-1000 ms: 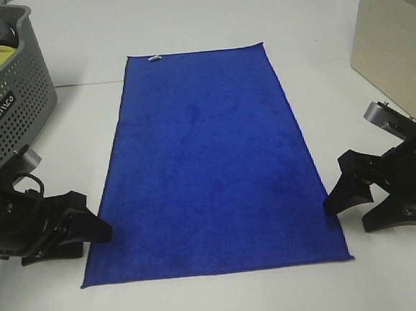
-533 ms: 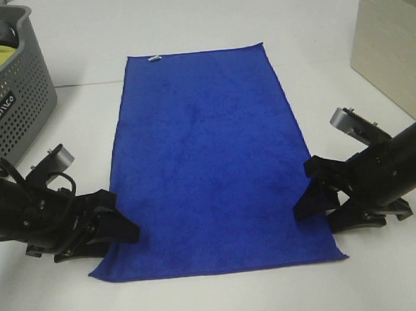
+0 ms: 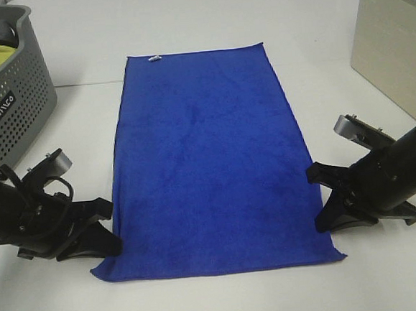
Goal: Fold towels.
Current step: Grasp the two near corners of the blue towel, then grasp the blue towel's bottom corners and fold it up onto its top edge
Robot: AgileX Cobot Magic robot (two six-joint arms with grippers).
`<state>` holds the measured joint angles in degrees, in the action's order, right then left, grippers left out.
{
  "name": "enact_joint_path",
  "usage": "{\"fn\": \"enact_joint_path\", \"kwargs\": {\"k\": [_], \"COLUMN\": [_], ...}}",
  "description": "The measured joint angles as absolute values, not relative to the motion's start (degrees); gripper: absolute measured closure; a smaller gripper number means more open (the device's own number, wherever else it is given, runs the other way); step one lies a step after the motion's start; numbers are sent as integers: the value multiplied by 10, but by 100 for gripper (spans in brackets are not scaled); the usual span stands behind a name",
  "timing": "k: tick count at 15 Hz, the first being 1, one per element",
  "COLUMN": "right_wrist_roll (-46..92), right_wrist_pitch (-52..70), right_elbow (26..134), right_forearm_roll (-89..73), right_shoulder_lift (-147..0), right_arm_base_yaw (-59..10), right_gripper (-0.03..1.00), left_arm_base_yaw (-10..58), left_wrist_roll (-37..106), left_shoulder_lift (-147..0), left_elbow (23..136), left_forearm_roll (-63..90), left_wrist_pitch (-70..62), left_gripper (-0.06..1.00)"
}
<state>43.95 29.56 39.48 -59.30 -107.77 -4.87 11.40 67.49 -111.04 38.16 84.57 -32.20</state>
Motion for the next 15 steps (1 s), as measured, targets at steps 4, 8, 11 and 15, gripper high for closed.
{"fn": "enact_joint_path", "kwargs": {"k": [4,8,11,15], "right_wrist_roll": [409,402,402,395], "right_wrist_pitch": [323,324,326,333], "right_elbow": [367,266,185,187], "right_forearm_roll": [-572,-571,-571,-571], "right_shoulder_lift": [-1030,-962,-900,-843], "right_arm_base_yaw": [-49,-49,-49,-49], "right_gripper": [97,97,97,97], "left_arm_base_yaw": [114,114,114,115], "left_wrist_roll": [669,659,655,655], "left_shoulder_lift": [-1045,-973,-905,-843], "left_elbow": [327,226,150,137], "left_forearm_roll": [833,831,830,836], "left_wrist_pitch": [-322,-322,-335,-344], "left_gripper": [94,94,94,94]}}
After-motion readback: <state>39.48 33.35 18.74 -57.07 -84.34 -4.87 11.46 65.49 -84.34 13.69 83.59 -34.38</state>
